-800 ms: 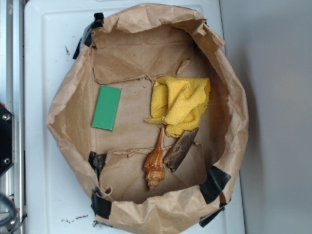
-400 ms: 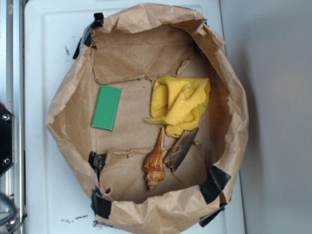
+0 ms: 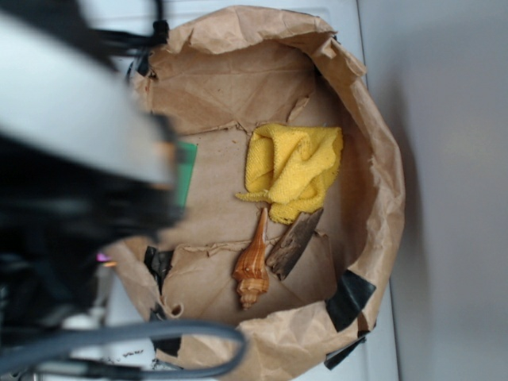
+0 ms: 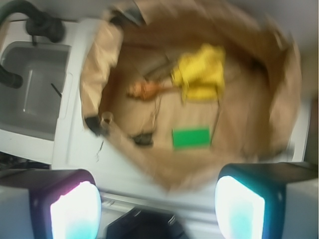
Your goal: Grab the shell.
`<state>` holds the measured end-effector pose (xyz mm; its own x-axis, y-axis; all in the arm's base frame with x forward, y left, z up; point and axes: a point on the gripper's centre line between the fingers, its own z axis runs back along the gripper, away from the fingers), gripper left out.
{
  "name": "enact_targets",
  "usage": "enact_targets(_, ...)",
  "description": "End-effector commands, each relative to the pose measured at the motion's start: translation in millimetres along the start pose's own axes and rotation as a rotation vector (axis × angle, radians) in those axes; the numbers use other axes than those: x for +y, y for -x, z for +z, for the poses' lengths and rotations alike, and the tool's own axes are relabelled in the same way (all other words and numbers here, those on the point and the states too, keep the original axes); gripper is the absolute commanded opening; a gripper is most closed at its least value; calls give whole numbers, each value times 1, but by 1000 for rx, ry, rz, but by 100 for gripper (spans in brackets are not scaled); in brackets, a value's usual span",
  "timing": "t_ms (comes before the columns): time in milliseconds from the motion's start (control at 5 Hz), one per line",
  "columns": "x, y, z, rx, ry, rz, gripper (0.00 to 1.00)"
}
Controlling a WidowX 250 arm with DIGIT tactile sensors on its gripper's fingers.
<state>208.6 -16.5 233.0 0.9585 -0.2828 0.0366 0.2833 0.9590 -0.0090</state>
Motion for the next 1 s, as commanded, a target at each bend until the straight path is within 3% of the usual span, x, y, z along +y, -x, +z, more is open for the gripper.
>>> enact_targets(0,-12,-29,2,-25,-99,-259,100)
enact_targets(200,-12,-29,2,-25,-99,-259,100)
enact_targets(400,7,-53,-41,17,-78,-437,100)
enact_targets(600,13,-58,-74,22,-112,-588,100)
enact_targets(800,23,-54,-95,-18,-169,-753,100)
